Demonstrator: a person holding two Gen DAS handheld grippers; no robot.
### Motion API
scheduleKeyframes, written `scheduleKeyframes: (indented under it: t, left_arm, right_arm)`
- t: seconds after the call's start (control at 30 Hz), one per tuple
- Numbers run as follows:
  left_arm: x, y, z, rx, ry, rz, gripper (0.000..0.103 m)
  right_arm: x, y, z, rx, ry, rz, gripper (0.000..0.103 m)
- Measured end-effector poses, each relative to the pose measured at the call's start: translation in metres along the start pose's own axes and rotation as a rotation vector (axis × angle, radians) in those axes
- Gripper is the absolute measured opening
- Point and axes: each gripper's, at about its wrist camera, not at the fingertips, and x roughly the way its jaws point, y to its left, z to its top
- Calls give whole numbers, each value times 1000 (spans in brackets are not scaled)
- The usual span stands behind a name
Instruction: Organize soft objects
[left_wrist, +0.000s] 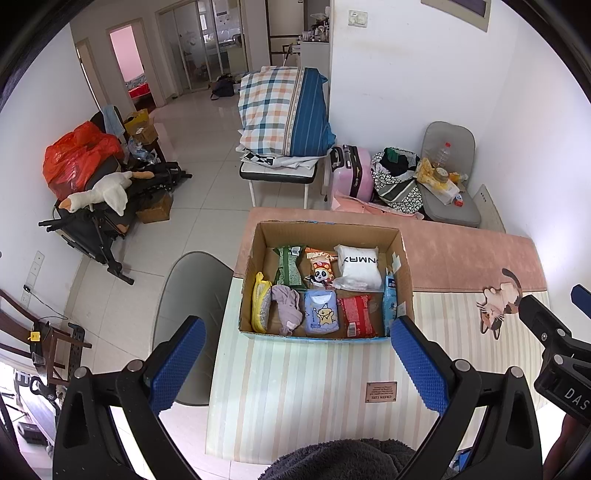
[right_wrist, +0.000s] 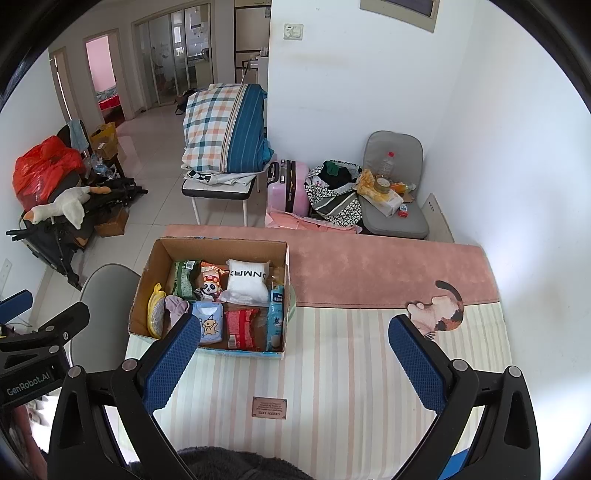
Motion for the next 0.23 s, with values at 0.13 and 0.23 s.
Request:
scheduleKeyframes:
  t: [0.13,0.23]
  left_arm:
    - [0,1,-1,-3,-3,0,103]
    - [0,1,-1,-4,-6,2,103]
  right_arm:
    - [0,0,0,1,-3,-2,103]
    - [0,1,-1,0,-5,-1,103]
